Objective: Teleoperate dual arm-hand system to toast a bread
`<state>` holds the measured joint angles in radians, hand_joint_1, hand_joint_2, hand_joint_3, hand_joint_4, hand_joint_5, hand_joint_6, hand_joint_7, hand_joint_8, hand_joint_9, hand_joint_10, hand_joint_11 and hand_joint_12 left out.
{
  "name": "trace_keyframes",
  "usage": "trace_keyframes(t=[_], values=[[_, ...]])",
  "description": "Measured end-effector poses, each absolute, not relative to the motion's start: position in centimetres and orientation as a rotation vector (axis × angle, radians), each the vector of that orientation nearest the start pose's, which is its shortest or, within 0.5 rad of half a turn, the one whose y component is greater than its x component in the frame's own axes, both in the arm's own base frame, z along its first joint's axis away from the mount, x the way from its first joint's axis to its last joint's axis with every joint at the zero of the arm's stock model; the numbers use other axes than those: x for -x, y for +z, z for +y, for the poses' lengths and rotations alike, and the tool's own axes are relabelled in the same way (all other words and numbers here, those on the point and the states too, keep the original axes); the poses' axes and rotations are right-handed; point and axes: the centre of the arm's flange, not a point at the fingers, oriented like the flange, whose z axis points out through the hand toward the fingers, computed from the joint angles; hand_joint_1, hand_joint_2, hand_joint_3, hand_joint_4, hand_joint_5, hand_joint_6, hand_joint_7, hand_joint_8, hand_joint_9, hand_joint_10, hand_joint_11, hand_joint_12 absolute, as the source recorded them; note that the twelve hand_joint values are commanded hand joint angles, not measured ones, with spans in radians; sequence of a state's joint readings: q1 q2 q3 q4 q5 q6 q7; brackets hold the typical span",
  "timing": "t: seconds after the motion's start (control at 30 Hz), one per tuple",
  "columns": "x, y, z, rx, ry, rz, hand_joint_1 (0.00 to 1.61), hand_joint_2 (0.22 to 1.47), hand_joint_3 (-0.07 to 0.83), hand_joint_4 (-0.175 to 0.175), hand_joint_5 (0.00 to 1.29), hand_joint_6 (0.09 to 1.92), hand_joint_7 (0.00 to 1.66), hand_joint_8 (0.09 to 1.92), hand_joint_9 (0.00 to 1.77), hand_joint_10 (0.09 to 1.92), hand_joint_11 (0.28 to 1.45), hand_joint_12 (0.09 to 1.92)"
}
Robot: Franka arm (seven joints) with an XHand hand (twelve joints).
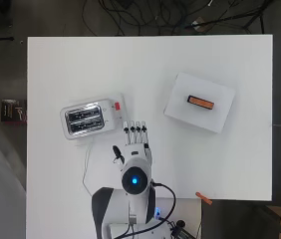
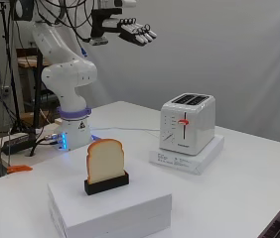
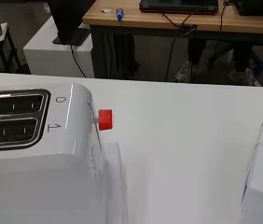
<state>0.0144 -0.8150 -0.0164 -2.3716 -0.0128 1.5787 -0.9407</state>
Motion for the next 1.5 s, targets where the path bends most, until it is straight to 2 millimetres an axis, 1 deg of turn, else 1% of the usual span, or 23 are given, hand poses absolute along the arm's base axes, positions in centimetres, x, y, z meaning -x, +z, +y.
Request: trace_keyframes(t=[0.1,0.17,0.23,0.3,0.37,0.5,0.57,0.63,0.67,0.73,0.83,0.9,0.93,0.97,1.0,1.07,1.13,1.2,1.27,1.33,1.4,1.43,1.5], values=[[-27.7,61.4,-1.1,2.78,-0.149,-1.537,0.37,1.1,-0.011,-0.084,0.15,0.09,0.26,0.09,0.33,0.09,0.37,0.09],[-26.0,62.9,-1.9,2.761,-0.241,-1.573,0.38,1.11,-0.002,-0.083,0.22,0.09,0.35,0.09,0.41,0.09,0.38,0.09],[-25.5,63.5,-2.6,2.741,-0.268,-1.595,0.37,1.13,0.002,-0.08,0.26,0.09,0.4,0.09,0.46,0.09,0.39,0.09],[-26.2,63.5,-3.5,2.715,-0.251,-1.598,0.37,1.14,0.001,-0.074,0.27,0.09,0.4,0.09,0.46,0.09,0.38,0.09],[-27.5,63.5,-4.7,2.692,-0.215,-1.586,0.37,1.13,-0.002,-0.064,0.27,0.09,0.39,0.09,0.46,0.09,0.38,0.09],[-29.8,65.4,-7.6,2.718,-0.145,-1.566,0.31,1.12,-0.005,-0.047,0.29,0.09,0.39,0.09,0.47,0.09,0.4,0.09],[-31.1,66.4,-10.4,2.756,-0.074,-1.55,0.25,1.12,-0.002,-0.025,0.29,0.09,0.39,0.09,0.49,0.09,0.41,0.09],[-32.6,66.4,-14.3,2.789,0.035,-1.485,0.22,1.12,-0.001,0.024,0.32,0.09,0.41,0.09,0.49,0.09,0.41,0.09],[-33.5,65.8,-16.3,2.79,0.079,-1.445,0.22,1.12,0.0,0.044,0.34,0.09,0.41,0.09,0.49,0.09,0.41,0.09],[-35.5,63.9,-20.7,2.774,0.138,-1.347,0.23,1.12,-0.001,0.063,0.35,0.09,0.41,0.09,0.49,0.09,0.41,0.09],[-37.6,60.1,-26.4,2.731,0.225,-1.187,0.32,1.07,-0.016,0.058,0.27,0.09,0.38,0.09,0.45,0.09,0.4,0.09],[-37.5,57.6,-30.0,2.727,0.315,-1.047,0.36,1.04,-0.021,0.052,0.23,0.09,0.35,0.09,0.43,0.09,0.39,0.09],[-36.8,57.1,-31.7,2.741,0.355,-0.973,0.36,1.03,-0.022,0.051,0.22,0.09,0.35,0.09,0.42,0.09,0.38,0.09],[-35.9,57.4,-33.0,2.762,0.375,-0.916,0.36,1.02,-0.02,0.054,0.23,0.09,0.34,0.09,0.42,0.09,0.38,0.09],[-35.1,58.3,-33.9,2.788,0.377,-0.878,0.37,1.02,-0.014,0.06,0.26,0.09,0.35,0.09,0.42,0.09,0.38,0.09],[-34.2,61.1,-34.3,2.833,0.334,-0.885,0.4,1.02,-0.005,0.072,0.33,0.09,0.38,0.09,0.44,0.09,0.38,0.09],[-34.3,63.2,-33.8,2.844,0.265,-0.958,0.45,1.0,-0.01,0.074,0.35,0.09,0.4,0.09,0.45,0.09,0.38,0.09],[-35.3,64.3,-33.3,2.821,0.19,-1.054,0.49,0.98,-0.015,0.071,0.34,0.09,0.39,0.09,0.45,0.09,0.39,0.09],[-37.1,64.1,-33.2,2.766,0.127,-1.145,0.5,0.97,-0.017,0.065,0.31,0.09,0.38,0.09,0.44,0.09,0.39,0.09],[-40.2,62.3,-33.3,2.682,0.092,-1.223,0.5,0.98,-0.01,0.056,0.28,0.09,0.36,0.09,0.43,0.09,0.39,0.09],[-43.8,59.3,-32.8,2.596,0.103,-1.281,0.5,1.01,0.005,0.053,0.28,0.09,0.35,0.09,0.43,0.09,0.4,0.09],[-46.5,56.9,-31.7,2.536,0.132,-1.322,0.5,1.02,0.009,0.055,0.29,0.09,0.36,0.09,0.44,0.09,0.41,0.09],[-50.9,53.2,-28.1,2.444,0.203,-1.41,0.52,1.04,0.006,0.057,0.37,0.09,0.44,0.09,0.53,0.09,0.44,0.09]])
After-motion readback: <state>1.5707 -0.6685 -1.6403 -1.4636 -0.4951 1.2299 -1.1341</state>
